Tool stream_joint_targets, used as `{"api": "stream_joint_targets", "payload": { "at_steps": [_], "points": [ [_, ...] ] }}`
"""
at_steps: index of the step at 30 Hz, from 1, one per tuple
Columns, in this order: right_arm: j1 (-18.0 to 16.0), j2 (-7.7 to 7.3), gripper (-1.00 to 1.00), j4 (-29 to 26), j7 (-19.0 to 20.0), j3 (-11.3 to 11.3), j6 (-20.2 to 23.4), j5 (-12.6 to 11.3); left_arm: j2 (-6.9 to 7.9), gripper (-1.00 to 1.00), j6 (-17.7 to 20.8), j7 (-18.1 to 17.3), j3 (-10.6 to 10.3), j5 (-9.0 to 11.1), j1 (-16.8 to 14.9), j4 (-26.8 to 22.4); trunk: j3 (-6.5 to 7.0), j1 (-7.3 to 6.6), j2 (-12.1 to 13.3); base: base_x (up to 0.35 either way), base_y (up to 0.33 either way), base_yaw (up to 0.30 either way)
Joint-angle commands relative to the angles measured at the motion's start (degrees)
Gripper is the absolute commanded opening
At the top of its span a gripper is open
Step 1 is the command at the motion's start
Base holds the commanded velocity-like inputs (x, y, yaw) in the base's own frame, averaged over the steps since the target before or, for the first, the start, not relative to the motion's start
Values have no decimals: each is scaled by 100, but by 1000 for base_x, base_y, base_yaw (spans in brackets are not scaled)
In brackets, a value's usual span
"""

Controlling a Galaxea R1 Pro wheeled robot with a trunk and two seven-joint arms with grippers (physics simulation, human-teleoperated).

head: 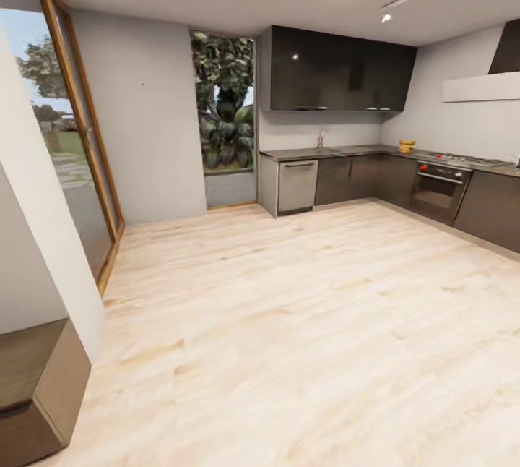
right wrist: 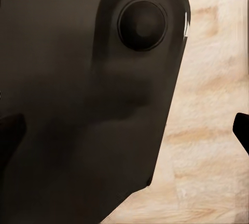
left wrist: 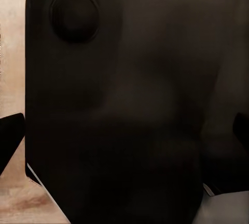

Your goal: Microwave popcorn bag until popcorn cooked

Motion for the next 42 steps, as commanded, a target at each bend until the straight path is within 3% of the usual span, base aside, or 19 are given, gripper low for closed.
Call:
{"api": "stream_joint_targets", "payload": {
  "at_steps": [1,36,42],
  "points": [
    [-3,2,100,5,-7,40,-15,31,-1,100,-5,-1,18,45,1,-3,-4,3,-2,328,0,-250],
    [-3,3,100,5,-7,40,-15,31,-1,100,-5,-1,18,45,1,-5,-4,3,-2,328,0,-250],
    [-3,4,100,5,-7,40,-15,54,-1,100,-5,-1,18,45,1,-4,-4,3,-2,328,0,-73]
  ]
}}
